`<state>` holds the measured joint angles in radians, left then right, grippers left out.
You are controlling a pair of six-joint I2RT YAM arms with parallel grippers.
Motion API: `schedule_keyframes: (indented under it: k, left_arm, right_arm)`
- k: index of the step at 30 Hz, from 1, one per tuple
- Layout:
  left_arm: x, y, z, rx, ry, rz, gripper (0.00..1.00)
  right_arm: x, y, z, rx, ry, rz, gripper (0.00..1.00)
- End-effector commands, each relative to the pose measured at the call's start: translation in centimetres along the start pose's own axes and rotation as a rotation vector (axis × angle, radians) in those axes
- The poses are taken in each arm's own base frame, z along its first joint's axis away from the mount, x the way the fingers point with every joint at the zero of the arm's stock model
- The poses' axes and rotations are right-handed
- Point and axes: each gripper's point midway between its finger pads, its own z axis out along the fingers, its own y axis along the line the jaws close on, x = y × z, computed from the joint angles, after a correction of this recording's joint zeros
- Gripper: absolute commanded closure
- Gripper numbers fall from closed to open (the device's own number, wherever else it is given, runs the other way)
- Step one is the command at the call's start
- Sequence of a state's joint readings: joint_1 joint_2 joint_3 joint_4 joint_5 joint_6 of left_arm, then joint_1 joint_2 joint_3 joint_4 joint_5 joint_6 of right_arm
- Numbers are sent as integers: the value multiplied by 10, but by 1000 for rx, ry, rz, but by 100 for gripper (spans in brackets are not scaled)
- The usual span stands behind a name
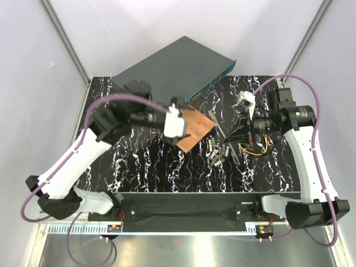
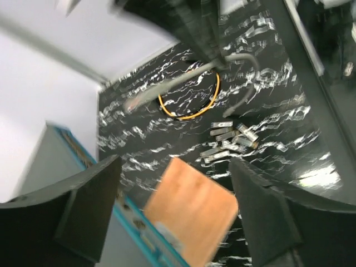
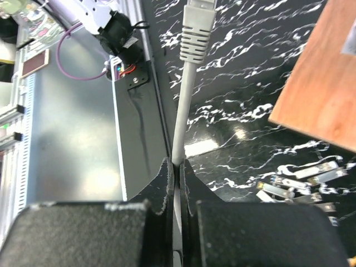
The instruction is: Insert the plug into the switch port
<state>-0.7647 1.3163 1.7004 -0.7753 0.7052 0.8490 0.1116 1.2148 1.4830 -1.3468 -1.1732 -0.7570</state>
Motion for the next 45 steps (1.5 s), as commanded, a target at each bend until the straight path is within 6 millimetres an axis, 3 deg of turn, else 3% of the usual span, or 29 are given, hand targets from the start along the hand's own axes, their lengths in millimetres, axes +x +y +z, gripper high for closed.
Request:
schedule_keyframes:
  k: [1, 3, 7, 13, 19, 28, 38, 42, 44, 45]
  left_arm:
    - [-8, 10, -2, -91, 70, 349, 22]
    - [-8, 8, 3, -97, 66, 398, 23]
    - [9, -7, 16, -54, 113, 484, 23]
    - [5, 0, 32, -66, 116, 531, 29]
    - [-6, 14, 35, -148, 102, 568, 34]
    - [0, -23, 42, 9, 90, 644, 43]
    - [3, -40, 49, 91, 107, 685, 62]
    - [7, -48, 51, 114, 128, 654, 78]
    - [7, -51, 51, 119, 134, 592, 87]
    - [6, -50, 51, 115, 135, 562, 96]
  right_arm:
    - [24, 54, -1, -146, 41, 226, 100]
    - [32, 56, 2, -161, 54, 251, 100]
    - [36, 67, 2, -174, 71, 199, 100]
    - [40, 71, 6, -202, 95, 188, 100]
    - [45, 70, 11, -228, 126, 188, 100]
    - [44, 79, 14, -267, 136, 190, 100]
    - [42, 79, 15, -272, 136, 195, 100]
    - [43, 79, 14, -263, 144, 195, 84]
    - [45, 74, 12, -217, 170, 165, 69]
    - [42, 69, 12, -172, 162, 149, 64]
